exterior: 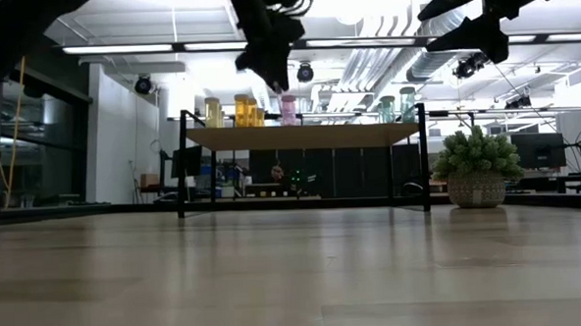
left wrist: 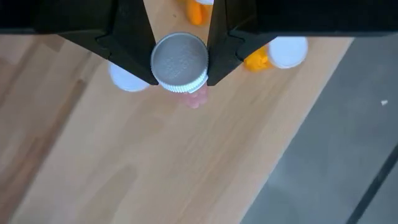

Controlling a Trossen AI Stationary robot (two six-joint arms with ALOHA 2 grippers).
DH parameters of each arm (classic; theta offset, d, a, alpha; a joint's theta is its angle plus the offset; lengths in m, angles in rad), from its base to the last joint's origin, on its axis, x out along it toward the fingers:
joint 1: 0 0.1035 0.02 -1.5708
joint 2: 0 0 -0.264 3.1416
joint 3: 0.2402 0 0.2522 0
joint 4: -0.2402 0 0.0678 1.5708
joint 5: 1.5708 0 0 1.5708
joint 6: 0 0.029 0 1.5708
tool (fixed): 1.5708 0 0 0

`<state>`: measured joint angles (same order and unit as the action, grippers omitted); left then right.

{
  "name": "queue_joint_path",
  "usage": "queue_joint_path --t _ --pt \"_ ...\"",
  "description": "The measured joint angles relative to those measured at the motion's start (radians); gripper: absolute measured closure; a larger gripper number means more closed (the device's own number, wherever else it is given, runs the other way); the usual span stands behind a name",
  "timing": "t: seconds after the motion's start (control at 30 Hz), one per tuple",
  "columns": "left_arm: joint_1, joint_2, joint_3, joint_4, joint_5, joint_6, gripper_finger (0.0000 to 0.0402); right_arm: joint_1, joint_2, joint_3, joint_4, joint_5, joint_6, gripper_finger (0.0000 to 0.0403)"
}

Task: Pick and place medicine bottles onto shelf by color
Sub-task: Put the left pink pill bottle aligned with the other pink bottle on the shelf

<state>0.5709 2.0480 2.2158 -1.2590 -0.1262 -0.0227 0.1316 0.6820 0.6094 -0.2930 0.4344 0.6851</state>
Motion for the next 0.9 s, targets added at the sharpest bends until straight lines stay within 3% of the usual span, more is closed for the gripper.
queue_joint_path --t 0.47,0.63,0.9 --pt "0.058 0.019 -0.003 0.039 0.039 0.002 0.0284 0.000 0.190 0.000 0.105 0.025 0.101 0.0167" --pt "0.050 0.034 -0.004 0.036 0.040 0.075 0.0284 0.000 0.261 0.000 0.167 0.025 0.102 0.0167" --pt "0.050 0.038 -0.004 0.052 0.038 0.088 0.0284 0.000 0.301 0.000 0.203 0.021 0.104 0.0167"
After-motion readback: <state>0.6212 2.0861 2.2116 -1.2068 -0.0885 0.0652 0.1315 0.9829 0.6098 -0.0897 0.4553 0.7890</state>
